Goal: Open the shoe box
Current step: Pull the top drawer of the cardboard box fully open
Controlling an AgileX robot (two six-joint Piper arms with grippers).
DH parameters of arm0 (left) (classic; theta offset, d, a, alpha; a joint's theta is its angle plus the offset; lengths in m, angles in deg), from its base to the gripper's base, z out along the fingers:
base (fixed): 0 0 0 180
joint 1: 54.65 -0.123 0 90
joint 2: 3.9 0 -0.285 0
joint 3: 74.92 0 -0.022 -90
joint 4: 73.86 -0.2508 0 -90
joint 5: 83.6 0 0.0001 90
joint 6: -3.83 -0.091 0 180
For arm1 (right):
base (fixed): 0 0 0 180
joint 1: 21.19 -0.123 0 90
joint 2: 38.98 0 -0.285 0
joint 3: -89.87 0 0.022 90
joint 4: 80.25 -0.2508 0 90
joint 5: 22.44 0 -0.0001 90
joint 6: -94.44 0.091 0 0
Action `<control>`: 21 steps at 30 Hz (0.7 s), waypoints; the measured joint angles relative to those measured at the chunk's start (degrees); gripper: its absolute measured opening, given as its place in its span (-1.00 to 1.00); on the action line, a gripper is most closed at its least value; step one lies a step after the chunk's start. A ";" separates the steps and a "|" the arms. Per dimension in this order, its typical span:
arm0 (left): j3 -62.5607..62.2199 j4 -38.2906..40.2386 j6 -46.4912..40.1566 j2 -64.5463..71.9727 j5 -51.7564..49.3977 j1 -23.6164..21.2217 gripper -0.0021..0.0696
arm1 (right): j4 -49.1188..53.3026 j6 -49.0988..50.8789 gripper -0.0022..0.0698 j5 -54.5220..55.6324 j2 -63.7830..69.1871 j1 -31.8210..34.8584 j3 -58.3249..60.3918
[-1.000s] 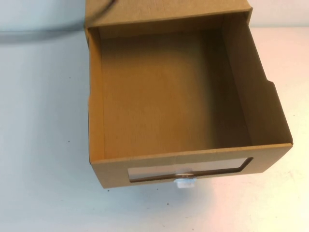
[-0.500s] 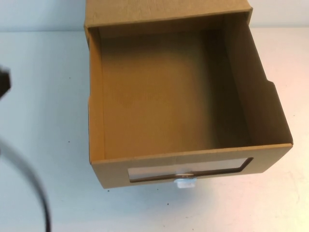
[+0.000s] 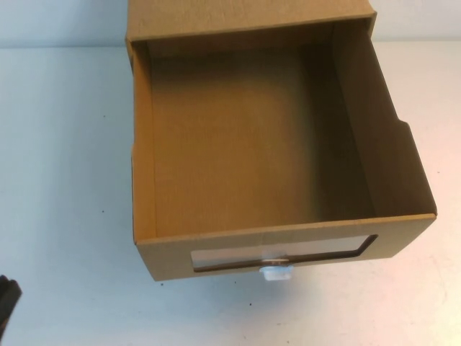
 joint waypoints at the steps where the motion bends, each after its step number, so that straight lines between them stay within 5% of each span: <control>1: 1.95 0.00 0.29 -0.27 0.79 0.00 -0.96 | -0.08 0.00 -0.98 0.13 0.00 0.00 0.00; 10: 15.32 0.28 1.26 -0.52 19.82 0.00 -0.96 | -1.01 0.00 -0.98 0.26 0.00 0.00 0.00; 21: 15.64 0.39 -3.51 -0.52 22.36 0.00 -0.96 | -2.35 0.00 -0.98 1.66 0.00 0.05 0.00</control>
